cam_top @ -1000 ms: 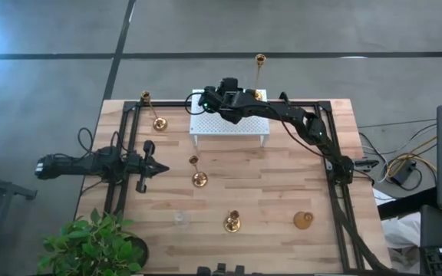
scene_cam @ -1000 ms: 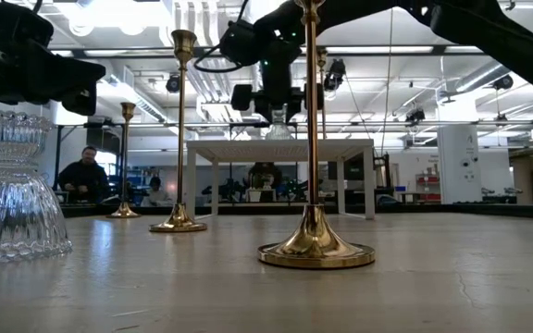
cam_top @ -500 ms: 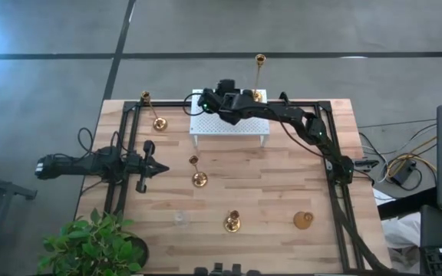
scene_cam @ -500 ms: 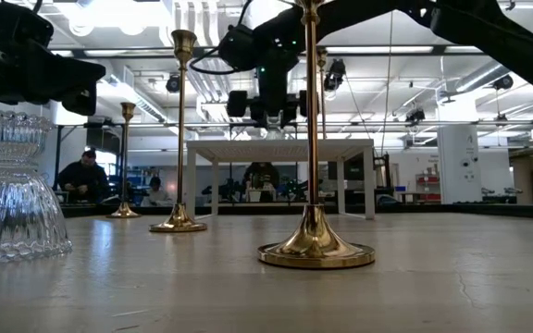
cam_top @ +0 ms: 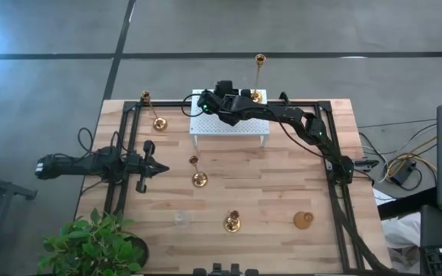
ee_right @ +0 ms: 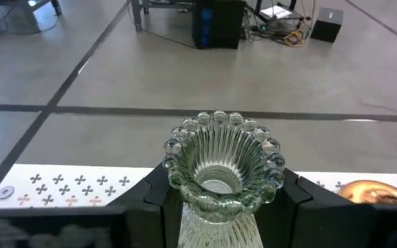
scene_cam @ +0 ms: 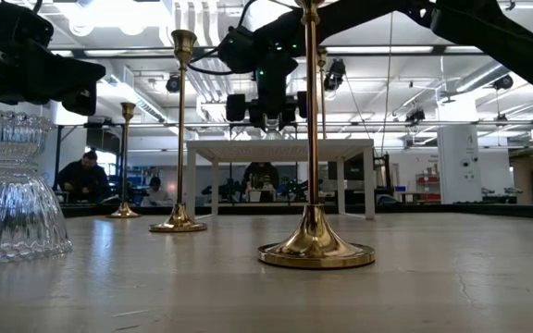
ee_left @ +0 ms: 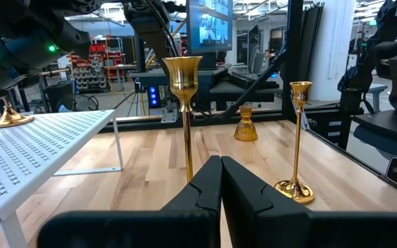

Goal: Pick & Place candle stick holders
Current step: Put the blue glass candle holder on the shelf

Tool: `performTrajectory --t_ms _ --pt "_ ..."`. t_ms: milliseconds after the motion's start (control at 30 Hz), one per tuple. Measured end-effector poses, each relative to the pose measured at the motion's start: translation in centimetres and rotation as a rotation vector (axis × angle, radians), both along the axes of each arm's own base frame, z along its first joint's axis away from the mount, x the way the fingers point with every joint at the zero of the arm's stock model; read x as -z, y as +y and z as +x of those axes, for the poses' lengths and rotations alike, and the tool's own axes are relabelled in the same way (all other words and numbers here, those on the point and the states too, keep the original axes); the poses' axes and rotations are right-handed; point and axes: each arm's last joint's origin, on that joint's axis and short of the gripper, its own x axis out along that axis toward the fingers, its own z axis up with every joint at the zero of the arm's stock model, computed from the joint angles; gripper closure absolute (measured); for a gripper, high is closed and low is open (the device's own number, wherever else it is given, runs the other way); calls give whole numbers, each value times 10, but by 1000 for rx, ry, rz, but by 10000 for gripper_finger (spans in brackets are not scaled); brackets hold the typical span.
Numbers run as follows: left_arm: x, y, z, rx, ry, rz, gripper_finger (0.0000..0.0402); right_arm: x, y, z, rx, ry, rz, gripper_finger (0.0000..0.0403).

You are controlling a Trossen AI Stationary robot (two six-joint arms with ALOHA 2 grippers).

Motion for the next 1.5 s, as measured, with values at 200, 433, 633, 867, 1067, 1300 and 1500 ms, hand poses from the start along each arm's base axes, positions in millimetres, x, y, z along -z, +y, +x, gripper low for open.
performTrajectory --t_ms 200,433,633,867,1067,1300,1500 --pt "0 0 0 0 0 0 388 0 0 0 -10 29 -3 277" --pt "0 0 0 0 0 0 388 0 0 0 -11 32 -4 277" --pt "0 0 0 0 0 0 388 0 0 0 -11 33 -4 277" --pt "0 0 0 0 0 0 388 0 0 0 -7 29 -2 234" --pt "0 0 0 0 0 0 388 0 0 0 -9 33 -3 198" --pt "0 0 0 0 0 0 388 0 1 0 -19 49 -4 198" --pt "0 0 0 0 0 0 388 -2 1 -1 -18 47 -5 194"
